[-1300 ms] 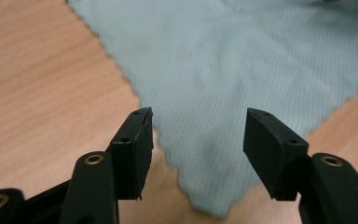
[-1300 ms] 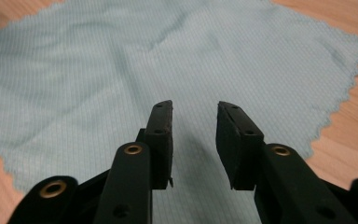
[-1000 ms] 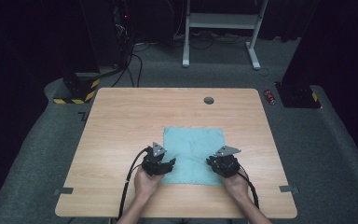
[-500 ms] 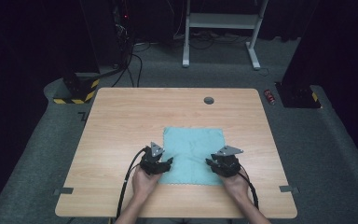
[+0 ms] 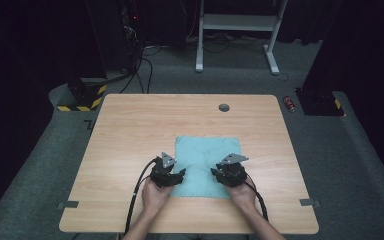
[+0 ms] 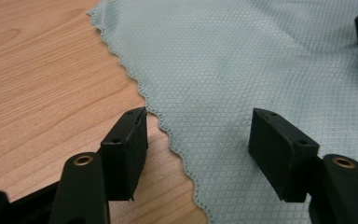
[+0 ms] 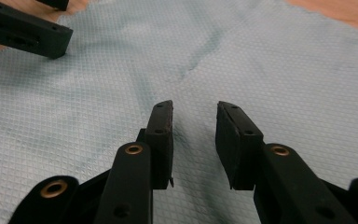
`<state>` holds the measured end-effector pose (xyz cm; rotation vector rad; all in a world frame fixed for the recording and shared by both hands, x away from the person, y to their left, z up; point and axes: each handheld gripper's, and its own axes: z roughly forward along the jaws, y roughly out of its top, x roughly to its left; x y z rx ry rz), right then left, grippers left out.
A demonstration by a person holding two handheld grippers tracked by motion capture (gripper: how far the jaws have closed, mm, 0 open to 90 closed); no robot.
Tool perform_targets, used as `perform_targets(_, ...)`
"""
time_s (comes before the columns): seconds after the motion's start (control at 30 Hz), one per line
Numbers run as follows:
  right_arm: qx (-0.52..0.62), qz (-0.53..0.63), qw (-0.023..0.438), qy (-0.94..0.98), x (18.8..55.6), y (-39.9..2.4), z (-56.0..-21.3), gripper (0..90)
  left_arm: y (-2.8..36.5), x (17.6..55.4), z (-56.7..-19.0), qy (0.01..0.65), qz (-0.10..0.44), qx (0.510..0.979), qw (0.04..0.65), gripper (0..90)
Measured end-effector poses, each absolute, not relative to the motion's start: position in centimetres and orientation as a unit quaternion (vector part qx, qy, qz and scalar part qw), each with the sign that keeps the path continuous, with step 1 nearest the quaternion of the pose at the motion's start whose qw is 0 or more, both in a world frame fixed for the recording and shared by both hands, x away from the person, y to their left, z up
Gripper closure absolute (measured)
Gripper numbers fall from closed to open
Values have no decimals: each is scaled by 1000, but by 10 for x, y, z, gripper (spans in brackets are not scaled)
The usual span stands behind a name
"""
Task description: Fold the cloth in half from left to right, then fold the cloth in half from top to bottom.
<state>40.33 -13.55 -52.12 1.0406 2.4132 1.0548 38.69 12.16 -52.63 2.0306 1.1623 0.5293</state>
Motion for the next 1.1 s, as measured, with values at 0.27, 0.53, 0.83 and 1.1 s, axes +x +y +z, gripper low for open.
perform_targets(0.27,351,359,157,850,405,-132,-520,647,122,387,-526,452,206,789,362,378)
perform_targets(0.53,334,396,136,845,396,-125,-514,624,125,394,-519,459,193,790,356,394)
perform_targets(0.83,316,403,113,851,387,-117,-511,620,130,424,-500,470,186,787,353,399)
perform_targets(1.1,294,411,109,856,375,-102,-510,631,134,457,-494,482,173,786,345,401)
